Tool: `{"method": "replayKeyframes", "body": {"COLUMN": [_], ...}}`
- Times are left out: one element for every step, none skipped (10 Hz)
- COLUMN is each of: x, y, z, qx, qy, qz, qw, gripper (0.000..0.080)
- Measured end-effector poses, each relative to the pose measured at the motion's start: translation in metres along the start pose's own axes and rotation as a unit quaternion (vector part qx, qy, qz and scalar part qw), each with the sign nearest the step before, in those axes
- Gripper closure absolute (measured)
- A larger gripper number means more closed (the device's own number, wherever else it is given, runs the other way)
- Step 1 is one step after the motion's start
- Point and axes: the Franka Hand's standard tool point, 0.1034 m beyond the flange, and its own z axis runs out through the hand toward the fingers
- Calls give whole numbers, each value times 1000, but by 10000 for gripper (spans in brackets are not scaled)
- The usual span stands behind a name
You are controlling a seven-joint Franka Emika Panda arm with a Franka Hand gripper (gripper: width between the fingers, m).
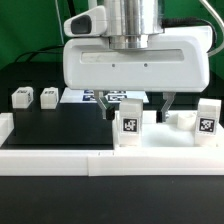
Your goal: Assemble square table
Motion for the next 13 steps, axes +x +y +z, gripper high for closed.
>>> {"method": "replayKeyframes", "body": {"x": [0, 0, 0, 0, 0, 0, 2, 2, 3, 4, 5, 5, 5], "y": [0, 0, 2, 3, 4, 4, 5, 6, 5, 6, 9, 8, 8], "z": [0, 0, 1, 1, 2, 2, 1, 1, 2, 3, 3, 3, 3], "qx": [0, 0, -1, -2, -2, -2, -7, -4, -3, 6, 5, 2, 2], "qy": [0, 0, -1, -1, -1, -1, -13, -33, -54, -75, -76, -76, -76], "qz": [10, 18, 36, 78, 112, 154, 269, 371, 448, 534, 562, 591, 595], "qw": [1000, 1000, 999, 997, 994, 988, 963, 928, 892, 842, 824, 803, 800], "gripper": [153, 306, 511, 511, 509, 509, 509, 509, 509, 509, 509, 509, 509]}}
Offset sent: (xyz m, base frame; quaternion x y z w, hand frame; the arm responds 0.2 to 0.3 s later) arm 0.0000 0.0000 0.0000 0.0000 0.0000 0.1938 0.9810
